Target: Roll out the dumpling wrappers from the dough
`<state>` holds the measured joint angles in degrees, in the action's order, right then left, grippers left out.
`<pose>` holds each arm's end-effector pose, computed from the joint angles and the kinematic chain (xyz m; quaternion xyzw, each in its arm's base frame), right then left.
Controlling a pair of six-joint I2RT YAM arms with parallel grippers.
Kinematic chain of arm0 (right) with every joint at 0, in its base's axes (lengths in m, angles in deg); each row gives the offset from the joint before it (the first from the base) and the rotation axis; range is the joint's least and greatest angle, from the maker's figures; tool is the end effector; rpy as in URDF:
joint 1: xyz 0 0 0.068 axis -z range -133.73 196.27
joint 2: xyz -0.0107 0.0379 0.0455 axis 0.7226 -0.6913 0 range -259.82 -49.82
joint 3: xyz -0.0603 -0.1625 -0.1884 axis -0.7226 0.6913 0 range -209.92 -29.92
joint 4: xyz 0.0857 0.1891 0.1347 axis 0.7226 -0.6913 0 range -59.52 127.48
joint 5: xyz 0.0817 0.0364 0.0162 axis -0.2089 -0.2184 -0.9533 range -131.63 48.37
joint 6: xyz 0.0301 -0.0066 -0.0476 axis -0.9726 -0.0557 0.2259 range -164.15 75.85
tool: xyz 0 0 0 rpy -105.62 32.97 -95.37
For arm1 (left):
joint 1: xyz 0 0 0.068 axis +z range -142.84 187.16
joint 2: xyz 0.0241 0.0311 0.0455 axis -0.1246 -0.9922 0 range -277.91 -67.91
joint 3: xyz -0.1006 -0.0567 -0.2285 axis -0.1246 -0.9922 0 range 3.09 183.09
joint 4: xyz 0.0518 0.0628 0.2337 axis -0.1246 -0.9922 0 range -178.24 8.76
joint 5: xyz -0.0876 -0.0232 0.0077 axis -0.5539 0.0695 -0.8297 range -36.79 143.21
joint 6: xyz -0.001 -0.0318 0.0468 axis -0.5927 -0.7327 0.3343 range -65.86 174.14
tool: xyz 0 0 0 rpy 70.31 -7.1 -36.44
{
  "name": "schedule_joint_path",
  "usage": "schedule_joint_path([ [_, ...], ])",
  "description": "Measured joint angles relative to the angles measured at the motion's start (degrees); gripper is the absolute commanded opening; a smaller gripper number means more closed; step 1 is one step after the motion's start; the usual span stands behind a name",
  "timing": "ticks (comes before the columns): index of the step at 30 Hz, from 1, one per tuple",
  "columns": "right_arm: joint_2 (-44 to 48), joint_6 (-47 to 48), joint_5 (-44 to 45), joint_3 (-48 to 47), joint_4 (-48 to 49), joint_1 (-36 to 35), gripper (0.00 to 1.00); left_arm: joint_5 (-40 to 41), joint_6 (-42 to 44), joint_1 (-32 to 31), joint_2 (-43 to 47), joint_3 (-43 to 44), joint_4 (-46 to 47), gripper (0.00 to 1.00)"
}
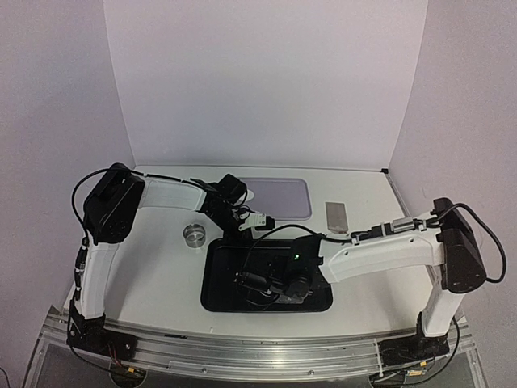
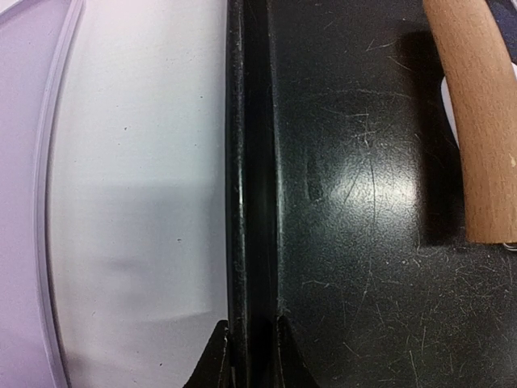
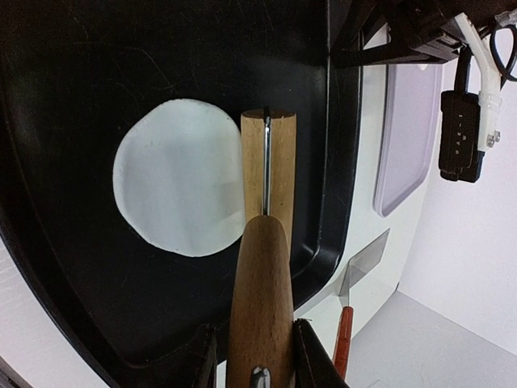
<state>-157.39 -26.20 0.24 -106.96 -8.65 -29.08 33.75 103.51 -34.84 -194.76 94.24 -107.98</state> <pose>0.1132 0.3289 0.1826 -0.6461 0.6670 -0.2592 0.2655 0.3191 -0.3051 0.1267 0.7130 0.6399 -0.1487 0.2449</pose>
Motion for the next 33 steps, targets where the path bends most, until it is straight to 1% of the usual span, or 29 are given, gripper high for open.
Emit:
schedule_joint_path([
  [4, 0.07, -1.93, 0.77, 0.22, -0.8, -1.72, 0.0, 0.0, 0.02, 0.0, 0.0, 0.0, 0.0, 0.0],
  [9, 0.67, -5.66, 0.73, 0.22, -4.8, -5.6, 0.0, 0.0, 0.0, 0.0, 0.0, 0.0, 0.0, 0.0],
  [13, 1.09, -6.21, -0.27, 0.22, -6.02, -6.25, 0.0, -0.01, 0.0, 0.0, 0.0, 0.0, 0.03, 0.0],
  [17, 0.91, -4.83, -0.84, -0.17, -5.27, -4.43, 0.0, -0.02, 0.0, 0.02, 0.0, 0.0, 0.04, 0.0],
  [22, -0.49, -2.05, -0.16, -0.92, -1.42, 0.31, 0.0, 0.0, 0.0, 0.02, 0.0, 0.0, 0.07, 0.0],
  [25, -1.91, -1.6, 0.35, -1.25, 0.33, 1.92, 0.0, 0.0, 0.0, 0.02, 0.0, 0.0, 0.09, 0.0],
  [33, -1.46, -0.78, 0.73, -1.09, -0.11, 2.39, 0.0, -0.02, 0.02, 0.0, -0.04, 0.0, 0.15, 0.0],
])
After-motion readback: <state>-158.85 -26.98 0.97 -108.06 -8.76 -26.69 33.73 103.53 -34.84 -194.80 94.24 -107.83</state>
